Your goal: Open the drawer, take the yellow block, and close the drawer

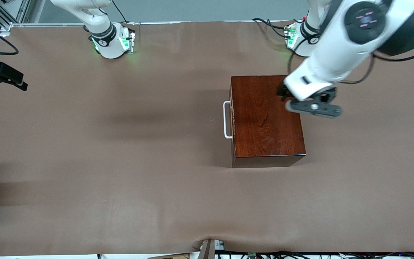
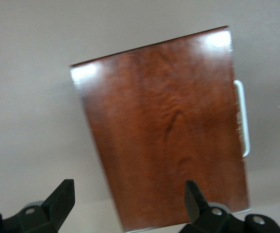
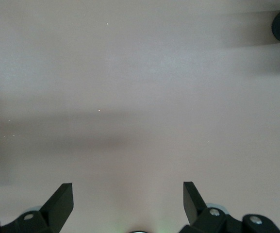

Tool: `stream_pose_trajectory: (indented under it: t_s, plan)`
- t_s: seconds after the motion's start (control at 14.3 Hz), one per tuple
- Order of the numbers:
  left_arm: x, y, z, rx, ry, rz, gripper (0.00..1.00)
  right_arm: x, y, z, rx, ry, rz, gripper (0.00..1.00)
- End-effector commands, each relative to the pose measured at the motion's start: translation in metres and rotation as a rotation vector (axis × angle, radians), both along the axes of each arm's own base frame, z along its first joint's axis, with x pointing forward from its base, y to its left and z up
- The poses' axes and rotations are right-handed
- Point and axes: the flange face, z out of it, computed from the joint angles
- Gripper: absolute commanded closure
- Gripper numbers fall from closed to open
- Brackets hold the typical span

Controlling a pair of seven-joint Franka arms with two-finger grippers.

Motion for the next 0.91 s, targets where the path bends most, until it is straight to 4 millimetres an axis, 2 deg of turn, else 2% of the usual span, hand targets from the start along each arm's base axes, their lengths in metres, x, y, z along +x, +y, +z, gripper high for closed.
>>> stream_pose_trajectory:
  t_s: [0.0,0.07,0.21,0.42,0.56,0.84]
  plan:
    - [-0.002,-0.053,-0.020,0.025,-0.038,0.021,0.00,0.001,-0.001,0.001,0.008,-0.004,0.002,0.00]
    - [-0.007,-0.074,-0.032,0.062,-0.061,0.032,0.00,0.001,0.000,0.001,0.008,-0.004,0.003,0.00]
    - [-0.024,-0.127,-0.059,0.126,-0.115,0.082,0.00,0.001,-0.001,0.001,0.008,-0.004,0.000,0.00]
    - [-0.043,-0.190,-0.099,0.192,-0.187,0.086,0.00,0.001,-0.003,0.001,0.008,-0.001,-0.003,0.00]
    - [-0.053,-0.218,-0.121,0.192,-0.227,0.039,0.00,0.001,-0.003,0.001,0.008,-0.001,-0.003,0.00]
    - [-0.072,-0.261,-0.179,0.168,-0.253,0.103,0.00,0.001,-0.002,0.001,0.008,-0.001,-0.001,0.00]
